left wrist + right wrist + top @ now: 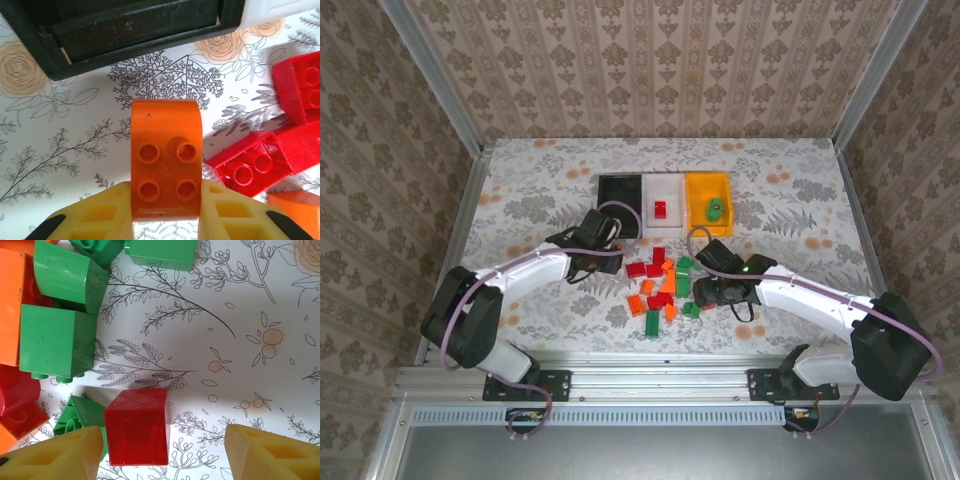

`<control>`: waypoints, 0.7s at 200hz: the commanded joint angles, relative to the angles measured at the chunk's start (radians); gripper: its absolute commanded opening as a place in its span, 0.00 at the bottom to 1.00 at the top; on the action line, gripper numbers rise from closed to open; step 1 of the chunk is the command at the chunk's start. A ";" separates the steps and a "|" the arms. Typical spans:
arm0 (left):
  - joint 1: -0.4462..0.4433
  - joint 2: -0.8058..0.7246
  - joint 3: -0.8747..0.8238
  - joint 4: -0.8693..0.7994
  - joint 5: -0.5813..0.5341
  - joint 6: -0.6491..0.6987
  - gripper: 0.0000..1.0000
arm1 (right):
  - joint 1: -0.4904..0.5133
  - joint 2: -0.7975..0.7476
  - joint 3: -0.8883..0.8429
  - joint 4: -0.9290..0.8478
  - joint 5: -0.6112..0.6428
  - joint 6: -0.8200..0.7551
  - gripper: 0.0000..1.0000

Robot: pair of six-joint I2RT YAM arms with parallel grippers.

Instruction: Sort the legos into containers by color

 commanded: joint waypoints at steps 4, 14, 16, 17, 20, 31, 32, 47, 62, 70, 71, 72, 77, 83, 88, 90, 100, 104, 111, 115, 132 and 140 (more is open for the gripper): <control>0.006 -0.051 0.084 -0.082 -0.038 -0.010 0.30 | -0.003 -0.011 -0.003 0.038 0.028 0.017 0.67; 0.016 -0.038 0.128 -0.104 -0.049 -0.007 0.30 | -0.003 -0.008 0.003 0.039 0.022 0.012 0.67; 0.019 -0.033 0.138 -0.108 -0.052 -0.006 0.30 | -0.003 -0.006 0.004 0.040 0.021 0.012 0.67; 0.020 -0.030 0.142 -0.109 -0.052 -0.005 0.30 | -0.003 -0.005 0.004 0.041 0.020 0.012 0.67; 0.025 -0.022 0.158 -0.115 -0.054 -0.004 0.30 | -0.003 -0.004 0.004 0.041 0.017 0.010 0.67; 0.047 0.015 0.226 -0.130 -0.049 -0.001 0.30 | -0.003 0.002 0.003 0.046 0.009 0.010 0.67; 0.048 0.022 0.232 -0.131 -0.047 -0.001 0.30 | -0.003 0.002 0.002 0.047 0.008 0.010 0.67; 0.090 0.110 0.331 -0.148 -0.021 0.002 0.30 | -0.003 0.000 -0.002 0.052 0.004 0.012 0.67; 0.120 0.213 0.440 -0.180 0.004 0.006 0.30 | -0.003 -0.010 -0.005 0.053 0.002 0.012 0.67; 0.128 0.264 0.497 -0.197 0.010 0.009 0.30 | -0.003 -0.017 -0.007 0.054 0.001 0.014 0.67; 0.129 0.270 0.505 -0.201 0.011 0.009 0.30 | -0.003 -0.017 -0.008 0.055 0.000 0.014 0.67; 0.129 0.277 0.513 -0.204 0.011 0.009 0.30 | -0.003 -0.017 -0.008 0.056 0.000 0.014 0.67; 0.131 0.308 0.551 -0.221 0.019 0.009 0.30 | -0.003 -0.021 -0.010 0.059 -0.002 0.016 0.67; 0.133 0.341 0.591 -0.234 0.028 0.009 0.30 | -0.003 -0.021 -0.009 0.062 -0.007 0.018 0.67; 0.133 0.366 0.618 -0.239 0.030 0.011 0.31 | -0.003 -0.019 -0.005 0.063 -0.011 0.022 0.67; 0.133 0.376 0.632 -0.242 0.028 0.009 0.31 | -0.003 -0.019 -0.003 0.062 -0.013 0.023 0.67; 0.132 0.424 0.700 -0.273 0.019 0.001 0.31 | -0.002 -0.010 0.006 0.057 -0.023 0.027 0.67; 0.132 0.441 0.725 -0.285 0.017 0.000 0.32 | 0.000 -0.008 0.009 0.055 -0.027 0.028 0.67; 0.133 0.467 0.761 -0.301 0.008 -0.003 0.35 | 0.000 -0.004 0.010 0.053 -0.029 0.028 0.68; 0.133 0.480 0.781 -0.309 0.004 -0.005 0.36 | 0.000 -0.002 0.009 0.050 -0.030 0.027 0.68; 0.136 0.549 0.857 -0.363 -0.003 -0.010 0.40 | 0.002 0.007 0.003 0.042 -0.046 0.021 0.67; 0.137 0.571 0.880 -0.380 -0.005 -0.012 0.40 | 0.003 0.007 -0.003 0.044 -0.053 0.020 0.67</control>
